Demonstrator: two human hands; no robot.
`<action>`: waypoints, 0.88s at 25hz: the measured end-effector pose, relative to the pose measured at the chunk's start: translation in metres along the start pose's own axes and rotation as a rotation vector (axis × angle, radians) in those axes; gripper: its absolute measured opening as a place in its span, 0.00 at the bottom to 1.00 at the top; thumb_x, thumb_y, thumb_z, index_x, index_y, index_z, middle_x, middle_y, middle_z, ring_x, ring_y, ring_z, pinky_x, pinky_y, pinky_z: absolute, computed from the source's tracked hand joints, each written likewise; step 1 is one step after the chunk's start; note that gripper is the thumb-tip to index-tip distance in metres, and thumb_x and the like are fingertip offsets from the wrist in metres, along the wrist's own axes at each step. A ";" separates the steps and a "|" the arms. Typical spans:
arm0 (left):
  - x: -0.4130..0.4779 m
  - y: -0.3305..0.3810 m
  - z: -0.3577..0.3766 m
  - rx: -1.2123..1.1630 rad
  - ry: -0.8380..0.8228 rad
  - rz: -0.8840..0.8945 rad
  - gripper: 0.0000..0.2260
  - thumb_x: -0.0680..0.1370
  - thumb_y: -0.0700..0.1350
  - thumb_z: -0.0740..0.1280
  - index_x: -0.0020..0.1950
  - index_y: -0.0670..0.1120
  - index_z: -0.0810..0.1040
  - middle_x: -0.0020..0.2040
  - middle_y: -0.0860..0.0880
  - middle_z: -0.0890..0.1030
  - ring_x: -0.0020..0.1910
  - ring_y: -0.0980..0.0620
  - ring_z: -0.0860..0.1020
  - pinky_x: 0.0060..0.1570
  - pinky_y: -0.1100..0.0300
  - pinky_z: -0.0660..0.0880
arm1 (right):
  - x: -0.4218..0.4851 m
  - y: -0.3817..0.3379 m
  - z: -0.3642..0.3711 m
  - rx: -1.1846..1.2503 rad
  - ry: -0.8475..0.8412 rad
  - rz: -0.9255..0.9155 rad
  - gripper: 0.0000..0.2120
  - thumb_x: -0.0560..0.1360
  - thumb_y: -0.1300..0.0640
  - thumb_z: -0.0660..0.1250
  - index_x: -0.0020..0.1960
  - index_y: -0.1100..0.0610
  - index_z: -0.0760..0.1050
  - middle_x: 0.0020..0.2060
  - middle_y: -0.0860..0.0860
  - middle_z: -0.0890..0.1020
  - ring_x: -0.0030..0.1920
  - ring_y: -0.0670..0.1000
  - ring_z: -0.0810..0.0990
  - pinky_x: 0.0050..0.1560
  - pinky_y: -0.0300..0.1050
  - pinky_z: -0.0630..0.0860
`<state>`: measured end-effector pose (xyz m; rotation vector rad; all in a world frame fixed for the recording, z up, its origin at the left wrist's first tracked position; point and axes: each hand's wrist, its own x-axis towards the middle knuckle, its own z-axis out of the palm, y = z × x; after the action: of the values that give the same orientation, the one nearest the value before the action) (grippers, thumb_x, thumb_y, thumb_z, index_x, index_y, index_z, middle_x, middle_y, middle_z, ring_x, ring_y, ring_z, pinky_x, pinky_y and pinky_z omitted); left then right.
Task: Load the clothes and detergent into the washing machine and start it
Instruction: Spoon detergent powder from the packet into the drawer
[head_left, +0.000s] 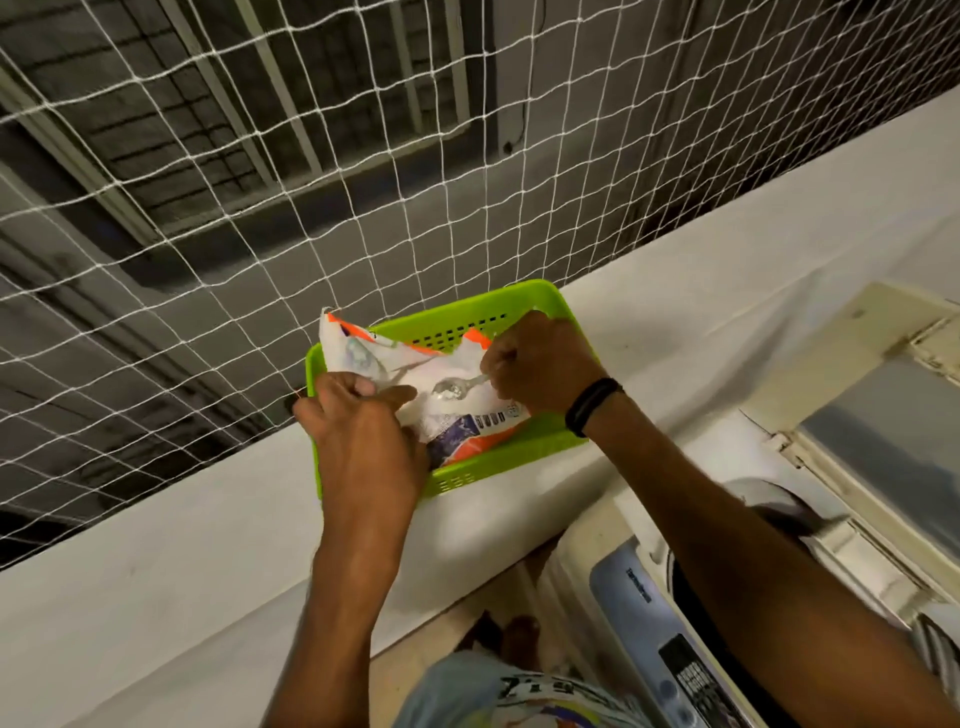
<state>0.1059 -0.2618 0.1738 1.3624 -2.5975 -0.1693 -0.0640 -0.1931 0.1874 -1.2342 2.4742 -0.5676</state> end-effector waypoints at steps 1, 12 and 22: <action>-0.001 0.000 -0.001 -0.028 -0.010 -0.008 0.18 0.71 0.46 0.73 0.60 0.54 0.82 0.62 0.46 0.72 0.63 0.41 0.66 0.60 0.59 0.55 | 0.002 0.001 0.002 -0.007 -0.030 0.007 0.14 0.76 0.59 0.60 0.54 0.59 0.82 0.56 0.56 0.82 0.58 0.58 0.78 0.58 0.50 0.74; -0.004 0.003 -0.008 -0.190 -0.034 -0.021 0.10 0.69 0.38 0.75 0.45 0.52 0.86 0.57 0.46 0.73 0.61 0.43 0.68 0.57 0.63 0.59 | 0.012 0.003 -0.009 0.432 -0.453 0.243 0.12 0.69 0.66 0.66 0.48 0.73 0.81 0.45 0.65 0.85 0.49 0.65 0.84 0.52 0.57 0.82; -0.003 0.003 -0.014 -0.296 -0.056 -0.081 0.08 0.69 0.38 0.76 0.43 0.50 0.87 0.56 0.49 0.74 0.61 0.46 0.67 0.55 0.68 0.58 | 0.008 0.004 -0.010 0.776 -0.377 0.406 0.09 0.74 0.73 0.62 0.40 0.67 0.80 0.38 0.62 0.83 0.38 0.57 0.84 0.38 0.42 0.82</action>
<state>0.1087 -0.2577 0.1875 1.3698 -2.4386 -0.5863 -0.0754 -0.1952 0.1929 -0.4625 1.8159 -0.9449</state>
